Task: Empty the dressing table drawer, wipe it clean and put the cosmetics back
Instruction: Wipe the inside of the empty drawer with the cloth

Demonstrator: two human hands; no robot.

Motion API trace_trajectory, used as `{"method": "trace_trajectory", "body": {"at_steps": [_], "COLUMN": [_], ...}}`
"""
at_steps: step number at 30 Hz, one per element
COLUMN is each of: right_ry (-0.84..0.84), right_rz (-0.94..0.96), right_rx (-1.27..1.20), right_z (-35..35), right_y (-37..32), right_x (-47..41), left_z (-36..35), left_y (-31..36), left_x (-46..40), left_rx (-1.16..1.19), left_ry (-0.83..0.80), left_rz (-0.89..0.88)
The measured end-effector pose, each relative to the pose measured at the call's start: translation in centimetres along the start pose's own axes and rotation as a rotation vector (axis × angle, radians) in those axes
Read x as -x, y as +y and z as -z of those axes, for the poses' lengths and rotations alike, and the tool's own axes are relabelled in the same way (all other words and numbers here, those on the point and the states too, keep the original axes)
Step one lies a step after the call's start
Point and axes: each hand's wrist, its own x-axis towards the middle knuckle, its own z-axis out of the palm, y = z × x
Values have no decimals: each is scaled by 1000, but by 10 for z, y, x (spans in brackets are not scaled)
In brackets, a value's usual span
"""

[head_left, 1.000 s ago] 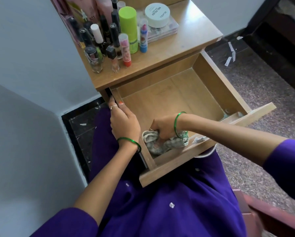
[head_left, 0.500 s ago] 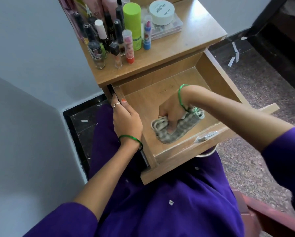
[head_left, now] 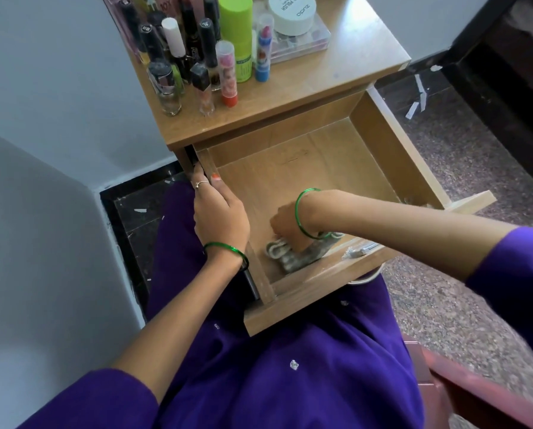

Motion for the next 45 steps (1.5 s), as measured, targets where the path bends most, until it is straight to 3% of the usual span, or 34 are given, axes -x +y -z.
{"method": "trace_trajectory", "body": {"at_steps": [7,10,13,16,19,22,28,31,37,41,45], "right_ry": [-142,-89,22,-34,-45,-69,-155,-150,95,103,302], "right_rz": [-316,-384,-267,-2,112,91,-191,-248,107,246,326], "right_rx": [304,312,137,-48,-123,-180,115,66,-303,-236,-118], "right_z": [-24,-9,13,24,13,-1,-16,-2,37,33,11], "right_y": [61,79,79,58,43,47,106,120,84,48,36], "right_x": [42,46,31,14,3,2,25,46,34,15,6], "left_z": [-1,0,1,1,2,2,0,-1,-2,-4,-3], "left_y": [1,2,3,4,4,3,2,1,-3,-4,-4], "left_x": [-1,0,-2,-2,-3,-2,-2,-2,-2,-2,-4], "left_rx": [23,27,21,25,20,20,36,36,50,47,58], "left_ry": [-1,-6,-6,-12,-8,-7,-3,11,24,28,20], "left_rz": [-10,-14,-10,-13,-28,-29,-29,-42,-43,-57,-66]}}
